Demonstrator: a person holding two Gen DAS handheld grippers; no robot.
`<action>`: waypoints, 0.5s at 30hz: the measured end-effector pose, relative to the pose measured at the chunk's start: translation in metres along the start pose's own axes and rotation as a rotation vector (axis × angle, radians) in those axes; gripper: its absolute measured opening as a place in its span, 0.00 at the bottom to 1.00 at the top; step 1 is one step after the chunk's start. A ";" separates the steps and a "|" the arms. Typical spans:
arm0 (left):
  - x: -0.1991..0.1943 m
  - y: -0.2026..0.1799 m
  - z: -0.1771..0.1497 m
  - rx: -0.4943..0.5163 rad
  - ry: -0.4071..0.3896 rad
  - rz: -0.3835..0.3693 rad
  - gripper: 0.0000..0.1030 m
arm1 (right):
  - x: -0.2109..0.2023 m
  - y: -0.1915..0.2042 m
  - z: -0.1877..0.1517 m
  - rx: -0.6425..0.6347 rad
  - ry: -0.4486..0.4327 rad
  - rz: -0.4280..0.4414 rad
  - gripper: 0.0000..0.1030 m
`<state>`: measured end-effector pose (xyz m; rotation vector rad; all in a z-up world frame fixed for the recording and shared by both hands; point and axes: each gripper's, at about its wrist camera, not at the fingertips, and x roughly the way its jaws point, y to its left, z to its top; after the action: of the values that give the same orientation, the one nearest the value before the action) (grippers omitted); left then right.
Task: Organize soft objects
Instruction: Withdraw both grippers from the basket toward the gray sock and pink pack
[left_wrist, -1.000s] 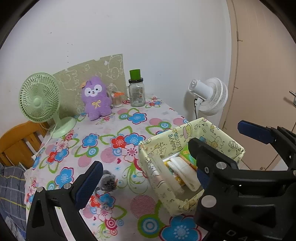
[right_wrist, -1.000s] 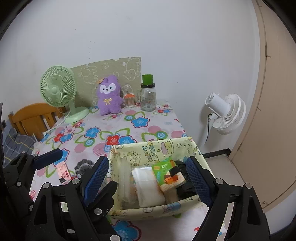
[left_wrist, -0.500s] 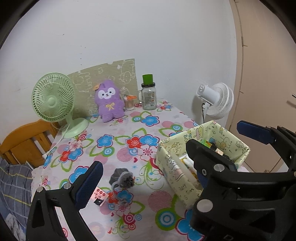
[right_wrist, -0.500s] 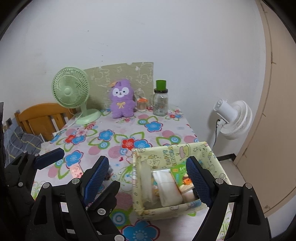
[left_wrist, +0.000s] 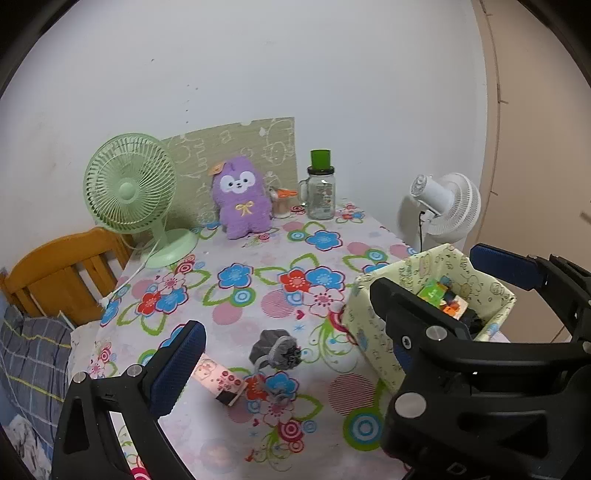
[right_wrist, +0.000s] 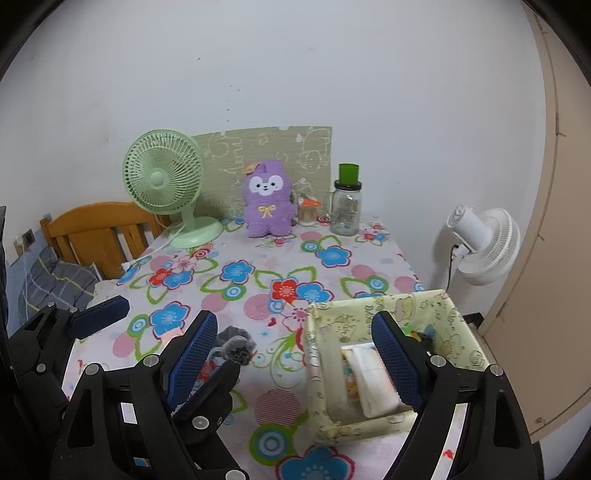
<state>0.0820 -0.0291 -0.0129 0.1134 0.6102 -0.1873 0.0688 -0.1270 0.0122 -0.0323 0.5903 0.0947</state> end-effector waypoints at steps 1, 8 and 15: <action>0.001 0.002 -0.001 -0.003 0.001 0.002 0.99 | 0.001 0.003 0.000 -0.001 0.001 0.003 0.85; 0.009 0.024 -0.006 -0.042 0.022 0.022 0.99 | 0.015 0.020 0.001 -0.004 0.014 0.034 0.85; 0.021 0.040 -0.013 -0.065 0.044 0.036 0.99 | 0.034 0.035 0.000 -0.014 0.033 0.046 0.85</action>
<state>0.0998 0.0093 -0.0335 0.0662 0.6573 -0.1308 0.0932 -0.0891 -0.0066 -0.0338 0.6239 0.1433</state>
